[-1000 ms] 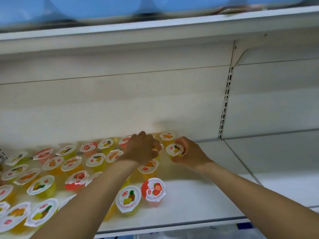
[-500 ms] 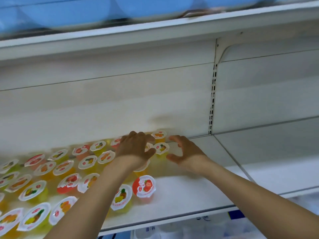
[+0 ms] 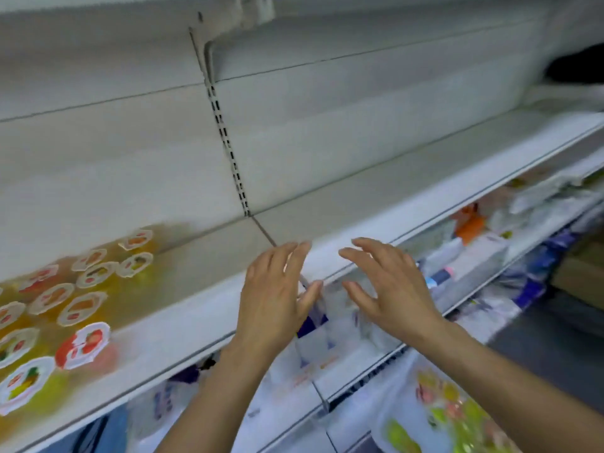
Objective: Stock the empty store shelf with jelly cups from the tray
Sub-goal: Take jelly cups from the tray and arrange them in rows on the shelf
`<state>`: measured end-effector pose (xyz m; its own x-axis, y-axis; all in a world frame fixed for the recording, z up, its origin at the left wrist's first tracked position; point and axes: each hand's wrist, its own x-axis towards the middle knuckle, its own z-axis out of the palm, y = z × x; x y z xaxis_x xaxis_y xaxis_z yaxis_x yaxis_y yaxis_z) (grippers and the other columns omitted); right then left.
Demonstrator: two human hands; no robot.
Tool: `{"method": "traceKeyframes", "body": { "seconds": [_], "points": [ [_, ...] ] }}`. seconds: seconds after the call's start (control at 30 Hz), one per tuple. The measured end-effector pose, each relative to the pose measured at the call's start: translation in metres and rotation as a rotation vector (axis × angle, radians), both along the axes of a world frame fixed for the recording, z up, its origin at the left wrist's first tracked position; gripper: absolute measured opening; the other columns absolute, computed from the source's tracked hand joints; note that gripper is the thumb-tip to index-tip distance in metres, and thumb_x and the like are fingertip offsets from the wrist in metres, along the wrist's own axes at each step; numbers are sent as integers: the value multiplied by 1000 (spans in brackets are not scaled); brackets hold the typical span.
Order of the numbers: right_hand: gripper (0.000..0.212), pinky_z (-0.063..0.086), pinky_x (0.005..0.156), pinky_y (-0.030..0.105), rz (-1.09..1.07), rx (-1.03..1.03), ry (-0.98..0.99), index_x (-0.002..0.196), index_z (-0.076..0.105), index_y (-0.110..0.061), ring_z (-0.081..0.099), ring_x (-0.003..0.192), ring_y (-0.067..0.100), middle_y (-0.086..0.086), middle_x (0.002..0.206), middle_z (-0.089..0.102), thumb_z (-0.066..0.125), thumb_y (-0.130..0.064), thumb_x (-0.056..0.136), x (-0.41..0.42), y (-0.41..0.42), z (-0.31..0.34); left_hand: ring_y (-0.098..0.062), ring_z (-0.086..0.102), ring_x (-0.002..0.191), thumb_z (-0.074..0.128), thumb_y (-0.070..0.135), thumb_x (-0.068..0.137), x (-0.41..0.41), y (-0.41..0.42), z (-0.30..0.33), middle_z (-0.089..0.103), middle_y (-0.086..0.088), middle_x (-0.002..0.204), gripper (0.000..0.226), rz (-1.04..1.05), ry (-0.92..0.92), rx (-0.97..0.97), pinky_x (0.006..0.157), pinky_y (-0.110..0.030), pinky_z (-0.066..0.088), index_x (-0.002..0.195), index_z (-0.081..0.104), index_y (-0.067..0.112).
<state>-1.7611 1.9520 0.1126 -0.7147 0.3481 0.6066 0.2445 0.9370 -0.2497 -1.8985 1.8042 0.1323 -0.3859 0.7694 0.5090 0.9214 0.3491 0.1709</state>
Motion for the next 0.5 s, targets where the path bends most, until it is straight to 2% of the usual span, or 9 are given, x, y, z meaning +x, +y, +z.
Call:
{"method": "traceKeyframes", "body": {
  "seconds": [0.1,0.2,0.3,0.4,0.5],
  "points": [
    [49,54,78,41,-81,-72,-101,132,49,-23,56,112,27,6,132,53,47,-43,87,63,25,-23,-25,54,113,42,51,88,48,36,-28,53,-2,132,61,-91,-110,-69,90,-39,48,141,43,20],
    [50,55,67,39,-129,-184,-173,138,44,-21,51,116,24,2,136,45,45,-42,92,121,47,-51,-21,47,121,50,48,92,93,64,-57,46,2,138,58,-140,-229,-114,91,-34,45,144,37,24],
    [48,52,70,36,-203,-268,-258,139,43,-22,51,116,20,0,133,46,55,-32,94,170,62,-85,-21,44,123,57,42,92,127,83,-89,45,4,139,61,-194,-348,-179,93,-34,43,146,33,26],
    [47,49,78,36,-282,-428,-362,138,43,-25,53,114,19,-3,132,46,55,-34,94,204,67,-121,-19,40,128,55,43,93,151,95,-122,41,3,144,62,-214,-444,-289,98,-33,41,148,31,27],
    [46,47,84,33,-340,-554,-446,136,45,-27,53,115,16,-5,132,49,57,-33,92,227,66,-159,-17,41,127,55,43,93,162,104,-156,40,6,144,59,-219,-517,-422,97,-31,39,146,33,29]
  ]
}}
